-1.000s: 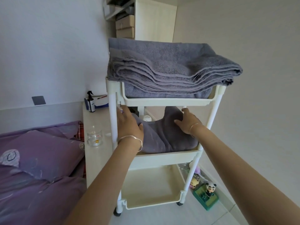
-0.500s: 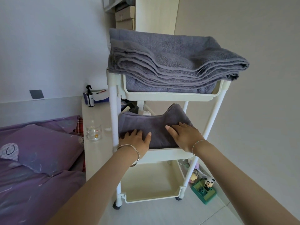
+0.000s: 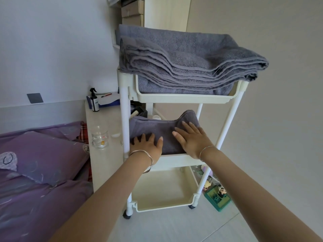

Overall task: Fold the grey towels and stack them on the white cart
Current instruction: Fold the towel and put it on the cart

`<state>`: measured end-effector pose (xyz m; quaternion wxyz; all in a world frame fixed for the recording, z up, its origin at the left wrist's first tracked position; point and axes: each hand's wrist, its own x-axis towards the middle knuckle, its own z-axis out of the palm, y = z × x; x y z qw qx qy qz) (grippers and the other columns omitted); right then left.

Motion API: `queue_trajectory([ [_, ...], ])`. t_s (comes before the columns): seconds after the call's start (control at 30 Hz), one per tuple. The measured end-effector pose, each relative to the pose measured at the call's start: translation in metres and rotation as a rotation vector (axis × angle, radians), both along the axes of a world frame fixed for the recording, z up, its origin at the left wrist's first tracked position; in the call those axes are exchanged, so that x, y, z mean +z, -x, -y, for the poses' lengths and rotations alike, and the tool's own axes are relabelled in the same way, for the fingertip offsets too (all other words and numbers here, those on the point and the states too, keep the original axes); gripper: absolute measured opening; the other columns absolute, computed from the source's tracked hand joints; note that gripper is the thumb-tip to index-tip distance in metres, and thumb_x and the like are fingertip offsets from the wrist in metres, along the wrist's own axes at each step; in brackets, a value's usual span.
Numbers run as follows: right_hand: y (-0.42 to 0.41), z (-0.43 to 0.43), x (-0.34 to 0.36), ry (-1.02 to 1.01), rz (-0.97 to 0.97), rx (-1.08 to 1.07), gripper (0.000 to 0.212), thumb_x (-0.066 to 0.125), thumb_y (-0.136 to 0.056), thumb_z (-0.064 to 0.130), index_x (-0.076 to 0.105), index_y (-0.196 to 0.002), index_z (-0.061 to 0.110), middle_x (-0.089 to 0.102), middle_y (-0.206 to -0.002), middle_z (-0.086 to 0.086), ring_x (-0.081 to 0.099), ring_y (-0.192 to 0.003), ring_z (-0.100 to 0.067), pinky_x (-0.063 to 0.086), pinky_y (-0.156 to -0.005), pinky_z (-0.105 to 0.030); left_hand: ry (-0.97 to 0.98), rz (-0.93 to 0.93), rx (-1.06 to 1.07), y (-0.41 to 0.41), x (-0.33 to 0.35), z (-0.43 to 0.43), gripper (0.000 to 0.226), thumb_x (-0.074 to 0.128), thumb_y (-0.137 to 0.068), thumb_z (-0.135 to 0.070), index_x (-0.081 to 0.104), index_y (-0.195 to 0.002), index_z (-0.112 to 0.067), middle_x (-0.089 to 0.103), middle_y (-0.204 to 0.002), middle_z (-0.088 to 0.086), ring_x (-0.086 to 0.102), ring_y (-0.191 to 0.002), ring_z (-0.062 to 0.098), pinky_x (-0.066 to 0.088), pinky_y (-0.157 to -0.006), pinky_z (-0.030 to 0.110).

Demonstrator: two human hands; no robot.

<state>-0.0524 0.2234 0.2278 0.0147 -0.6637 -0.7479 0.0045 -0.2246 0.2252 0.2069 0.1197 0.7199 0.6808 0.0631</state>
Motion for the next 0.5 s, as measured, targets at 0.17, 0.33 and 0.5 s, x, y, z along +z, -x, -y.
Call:
queue_trajectory([
  [0.17, -0.023, -0.013, -0.005, 0.118, 0.086, -0.127, 0.056, 0.006, -0.098, 0.049, 0.009, -0.151, 0.032, -0.003, -0.16, 0.001, -0.005, -0.147, -0.02, 0.002, -0.118, -0.043, 0.022, 0.03, -0.001, -0.004, 0.002, 0.002, 0.063, 0.003, -0.096, -0.054, 0.008, -0.15, -0.023, 0.008, -0.158, 0.008, 0.009, -0.144, 0.033, 0.009, -0.117, 0.046],
  [0.33, -0.012, 0.009, -0.003, -0.035, -0.083, -0.076, 0.052, 0.014, -0.1, 0.047, 0.017, -0.15, 0.031, 0.003, -0.16, 0.004, -0.001, -0.147, -0.017, 0.0, -0.118, -0.037, -0.076, 0.026, -0.028, -0.001, 0.0, 0.004, 0.065, 0.006, -0.095, -0.056, 0.026, -0.146, -0.021, 0.027, -0.152, 0.011, 0.026, -0.137, 0.036, 0.021, -0.113, 0.048],
  [0.5, -0.016, 0.068, -0.003, -0.213, -0.229, -0.036, 0.051, 0.026, -0.101, 0.043, 0.022, -0.149, 0.028, 0.007, -0.159, 0.006, 0.002, -0.146, -0.012, -0.002, -0.116, -0.026, -0.294, 0.086, -0.114, -0.002, 0.001, 0.016, 0.062, 0.014, -0.096, -0.055, 0.046, -0.132, -0.016, 0.05, -0.134, 0.012, 0.046, -0.12, 0.032, 0.036, -0.099, 0.039],
])
